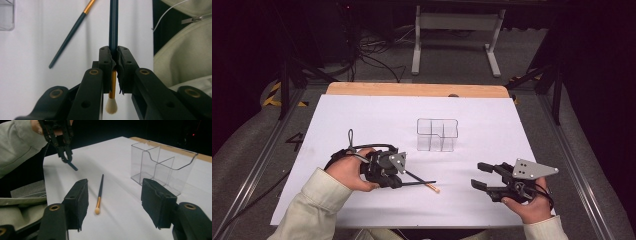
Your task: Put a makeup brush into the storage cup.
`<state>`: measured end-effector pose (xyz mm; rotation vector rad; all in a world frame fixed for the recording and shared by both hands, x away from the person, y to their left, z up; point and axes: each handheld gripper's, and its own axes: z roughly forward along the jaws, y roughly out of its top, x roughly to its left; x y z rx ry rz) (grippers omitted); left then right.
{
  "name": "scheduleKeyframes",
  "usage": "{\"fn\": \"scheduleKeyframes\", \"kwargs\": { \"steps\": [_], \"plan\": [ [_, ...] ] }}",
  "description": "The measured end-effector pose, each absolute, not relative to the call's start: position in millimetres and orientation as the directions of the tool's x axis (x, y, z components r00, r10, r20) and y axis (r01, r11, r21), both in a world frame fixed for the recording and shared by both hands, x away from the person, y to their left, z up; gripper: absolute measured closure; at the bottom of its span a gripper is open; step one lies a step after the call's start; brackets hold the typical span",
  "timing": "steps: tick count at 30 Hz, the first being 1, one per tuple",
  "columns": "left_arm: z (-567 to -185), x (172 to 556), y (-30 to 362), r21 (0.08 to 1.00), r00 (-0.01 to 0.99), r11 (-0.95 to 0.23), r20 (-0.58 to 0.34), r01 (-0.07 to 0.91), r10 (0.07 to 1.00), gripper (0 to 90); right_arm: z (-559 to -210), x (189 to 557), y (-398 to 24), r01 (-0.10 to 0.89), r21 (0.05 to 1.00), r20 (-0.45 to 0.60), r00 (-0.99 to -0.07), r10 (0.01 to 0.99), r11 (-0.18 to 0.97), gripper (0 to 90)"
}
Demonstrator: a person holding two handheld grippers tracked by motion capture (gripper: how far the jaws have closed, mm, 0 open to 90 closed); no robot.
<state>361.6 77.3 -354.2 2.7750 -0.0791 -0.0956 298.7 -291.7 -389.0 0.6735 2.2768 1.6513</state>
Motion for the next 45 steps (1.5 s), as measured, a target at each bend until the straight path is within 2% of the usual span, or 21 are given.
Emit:
{"fn": "scheduleKeyframes", "kwargs": {
  "steps": [12,27,35,45],
  "plan": [
    [-361.8,358.4,62.7,0.301,0.995,-0.952,-0.055,-0.062,-0.082,82.6,-372.8,309.2,-260.1,0.253,0.891,0.085,-0.908,0.410,0.377,42.6],
    [-366.7,352.7,52.9,0.249,0.995,-0.967,-0.060,-0.057,-0.075,82.6,-352.7,320.6,-219.5,0.257,0.806,0.080,-0.939,0.334,0.532,53.3],
    [-368.9,350.9,50.1,0.230,0.996,-0.972,-0.055,-0.051,-0.066,82.6,-356.0,329.5,-200.7,0.293,0.728,0.110,-0.942,0.317,0.620,56.7],
    [-371.8,351.4,47.9,0.210,0.996,-0.976,-0.065,-0.047,-0.062,82.6,-360.0,336.1,-185.8,0.297,0.695,0.128,-0.947,0.294,0.655,58.9]
  ]
}}
